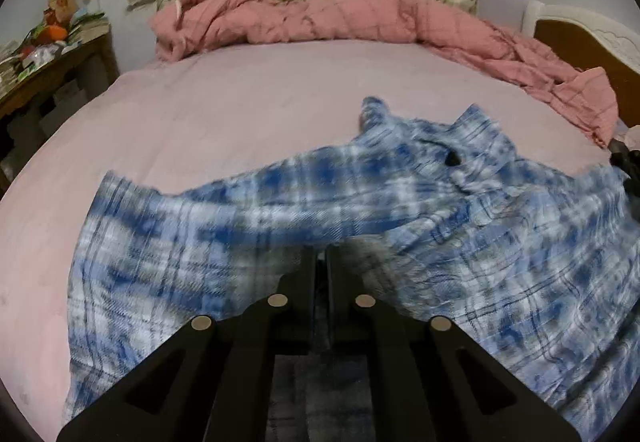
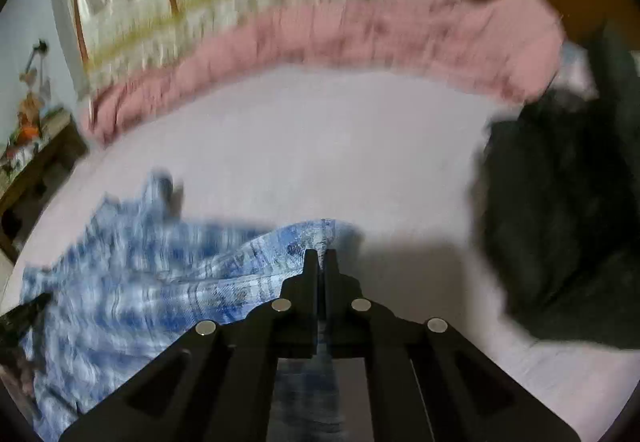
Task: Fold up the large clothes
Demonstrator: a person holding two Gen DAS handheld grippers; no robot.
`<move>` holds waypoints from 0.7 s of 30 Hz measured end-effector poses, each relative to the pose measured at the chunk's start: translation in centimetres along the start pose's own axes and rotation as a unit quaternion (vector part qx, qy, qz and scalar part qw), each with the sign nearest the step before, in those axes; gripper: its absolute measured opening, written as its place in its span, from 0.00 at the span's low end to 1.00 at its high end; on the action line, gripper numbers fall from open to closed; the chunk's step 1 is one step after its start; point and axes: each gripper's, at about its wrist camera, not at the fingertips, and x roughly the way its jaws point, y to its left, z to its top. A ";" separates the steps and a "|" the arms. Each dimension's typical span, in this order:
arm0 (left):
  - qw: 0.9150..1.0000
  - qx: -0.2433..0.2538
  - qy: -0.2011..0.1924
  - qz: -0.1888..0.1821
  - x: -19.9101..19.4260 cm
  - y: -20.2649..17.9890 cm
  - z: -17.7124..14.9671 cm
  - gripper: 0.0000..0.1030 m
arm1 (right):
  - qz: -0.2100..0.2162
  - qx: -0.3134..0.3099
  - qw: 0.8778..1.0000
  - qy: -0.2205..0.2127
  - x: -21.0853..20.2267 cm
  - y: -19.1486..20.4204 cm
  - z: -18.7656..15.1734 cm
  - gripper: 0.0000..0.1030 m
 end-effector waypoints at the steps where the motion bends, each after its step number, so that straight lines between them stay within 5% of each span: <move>1: 1.000 0.005 0.004 0.002 0.2 -0.2 0.0 0.06 | -0.012 -0.009 1.000 0.006 0.3 0.0 0.2 0.02; 6: 0.999 0.007 0.049 0.019 2.3 -0.3 0.1 0.11 | -0.034 -0.005 0.993 0.114 5.6 -0.7 -1.1 0.03; 7: 0.999 0.006 0.046 0.018 2.2 -0.2 0.1 0.11 | -0.040 -0.002 0.994 0.102 4.8 -0.8 -0.8 0.04; 10: 0.999 0.011 0.036 0.022 1.9 -0.4 0.0 0.13 | -0.063 -0.012 0.995 0.074 1.2 -0.3 -1.3 0.32; 13: 1.000 0.015 0.013 0.013 0.8 -0.6 -0.1 0.21 | -0.003 -0.031 0.997 0.065 -2.7 1.0 -3.0 0.38; 15: 1.000 0.017 -0.021 0.010 -1.0 -0.5 -0.2 0.41 | 0.004 -0.048 0.995 0.082 -3.6 1.5 -4.4 0.38; 18: 0.996 0.023 -0.080 0.022 -4.7 -0.5 -0.7 0.57 | -0.069 -0.073 0.988 0.117 -2.3 1.8 -7.3 0.39; 21: 0.991 0.022 -0.127 0.031 -8.9 -0.3 -1.8 0.75 | -0.046 -0.029 0.993 0.102 -4.2 0.3 -8.5 0.40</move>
